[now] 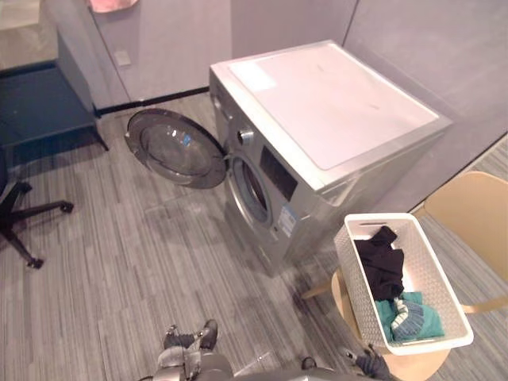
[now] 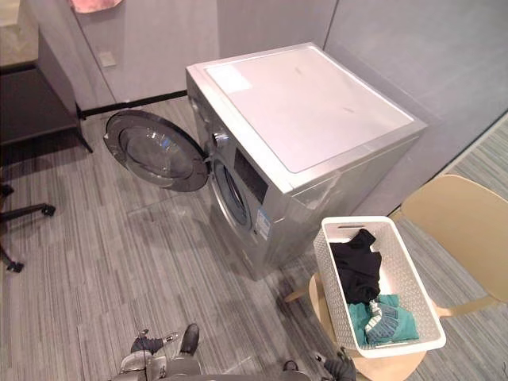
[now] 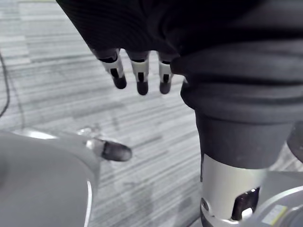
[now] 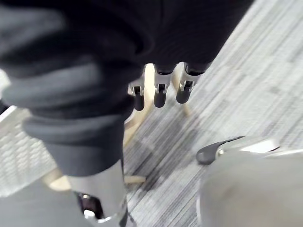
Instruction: Pick up the laundry basket with both hands and put the clothes into the washing machine.
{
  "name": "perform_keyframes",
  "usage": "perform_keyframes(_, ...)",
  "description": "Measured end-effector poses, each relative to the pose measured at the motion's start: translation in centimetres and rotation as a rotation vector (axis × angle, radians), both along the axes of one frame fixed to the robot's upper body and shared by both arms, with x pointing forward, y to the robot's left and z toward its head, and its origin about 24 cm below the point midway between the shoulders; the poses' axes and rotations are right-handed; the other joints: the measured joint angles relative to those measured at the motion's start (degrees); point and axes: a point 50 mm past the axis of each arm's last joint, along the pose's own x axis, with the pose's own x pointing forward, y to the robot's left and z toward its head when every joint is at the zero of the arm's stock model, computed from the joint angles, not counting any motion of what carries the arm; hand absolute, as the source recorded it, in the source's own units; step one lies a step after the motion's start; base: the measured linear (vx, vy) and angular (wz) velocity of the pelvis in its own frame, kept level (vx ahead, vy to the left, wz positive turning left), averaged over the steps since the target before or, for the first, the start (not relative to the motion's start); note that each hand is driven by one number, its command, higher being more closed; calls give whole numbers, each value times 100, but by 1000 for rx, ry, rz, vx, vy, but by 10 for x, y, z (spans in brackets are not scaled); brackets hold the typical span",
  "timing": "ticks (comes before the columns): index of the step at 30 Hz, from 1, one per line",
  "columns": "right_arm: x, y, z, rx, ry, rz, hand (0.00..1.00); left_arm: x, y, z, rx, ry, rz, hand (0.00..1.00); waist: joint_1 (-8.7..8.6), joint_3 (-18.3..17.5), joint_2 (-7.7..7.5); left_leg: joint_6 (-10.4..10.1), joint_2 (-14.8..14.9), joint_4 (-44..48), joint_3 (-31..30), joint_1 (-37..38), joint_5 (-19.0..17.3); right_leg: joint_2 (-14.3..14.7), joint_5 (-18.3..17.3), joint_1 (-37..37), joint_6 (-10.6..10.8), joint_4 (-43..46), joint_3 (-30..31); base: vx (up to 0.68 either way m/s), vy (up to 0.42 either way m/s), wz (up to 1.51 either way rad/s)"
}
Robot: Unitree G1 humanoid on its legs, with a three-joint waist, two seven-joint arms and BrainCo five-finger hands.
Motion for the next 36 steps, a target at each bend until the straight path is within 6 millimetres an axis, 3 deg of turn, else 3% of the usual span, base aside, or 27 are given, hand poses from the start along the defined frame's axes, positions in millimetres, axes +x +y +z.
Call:
perform_keyframes(4, -11, 1, -5, 23, 40, -102, 0, 0, -10, -2, -38, -7, -10, 0, -5, -107, 85, 35, -9, -5, 40, 122, -22, -27, -7, 133, 4, -9, -25, -3, -6, 2)
perform_keyframes(9, 1, 12, -7, 58, 27, -159, 0, -8, -24, -7, -83, 13, 10, 0, 0, -222, 246, 40, -36, -17, -225, 183, -16, -41, -114, 403, -27, 20, -350, -17, -20, 30)
perform_keyframes(15, 10, 14, -7, 55, 22, -157, 0, -17, -17, -8, -91, 13, 114, 0, 2, -167, 242, 102, -277, 508, -775, -146, -34, -164, -590, 704, -66, 501, -1165, 1, -36, 72)
perform_keyframes(19, 23, 11, -4, 54, -11, -178, 0, -22, -14, -7, -105, -4, 200, 0, 18, -97, 272, 144, -325, 796, -817, -393, -61, -185, -679, 799, -53, 645, -1522, -11, -19, 53)
perform_keyframes(22, 37, 13, -1, 62, -50, -188, 0, -25, -11, -7, -109, -8, 253, 0, 8, -90, 293, 157, -113, 680, -243, -434, -51, -225, -700, 770, -59, 705, -1565, -41, 3, 15)
perform_keyframes(25, 40, 13, -1, 79, -63, -248, 0, -26, -10, -8, -111, -7, 264, 0, 8, -69, 257, 120, -110, 480, 153, -450, 25, -342, -696, 658, -46, 587, -1535, 18, 20, -2)
perform_keyframes(27, 38, 14, -2, 87, -56, -279, 0, -25, -10, -7, -109, -9, 260, 0, -4, -72, 251, 119, -205, 567, 234, -543, 90, -442, -593, 675, 32, 418, -1556, 83, 75, -5)
perform_keyframes(30, 37, 12, -2, 82, -49, -326, 0, -14, -11, -5, -100, -27, 205, 0, 16, -86, 161, 408, -587, 1309, 472, -902, -268, -816, -306, 751, 142, 222, -1534, 152, 159, -9)
perform_keyframes(31, 41, 10, 0, 84, -66, -349, 0, -15, -13, -6, -101, -18, 185, 0, -9, -93, 214, 533, -704, 1472, 525, -908, -377, -924, -168, 633, -33, 517, -1406, 168, 206, -15)
perform_keyframes(33, 47, 10, 3, 92, -96, -369, 0, -13, -19, -6, -108, -16, 154, 0, 6, -121, 332, 690, -714, 1551, 620, -813, -541, -994, 184, 203, -578, 1341, -1237, 157, 265, -14)
perform_keyframes(34, 50, 11, 4, 96, -115, -376, 0, -12, -20, -6, -107, -16, 139, 0, 1, -106, 349, 765, -706, 1539, 664, -694, -636, -1040, 424, 28, -950, 1721, -1230, 141, 255, -29)
perform_keyframes(35, 52, 16, 4, 110, -123, -378, 0, -12, -19, -6, -105, -15, 136, 0, 8, -105, 378, 838, -718, 1537, 742, -526, -814, -1103, 775, -168, -1460, 2123, -1218, 123, 258, -43)
perform_keyframes(36, 56, 19, 6, 119, -133, -361, 0, -13, -22, -7, -112, -12, 139, 0, 5, -70, 378, 957, -719, 1548, 815, -361, -937, -1082, 1117, -303, -1543, 2426, -1065, 122, 267, -43)
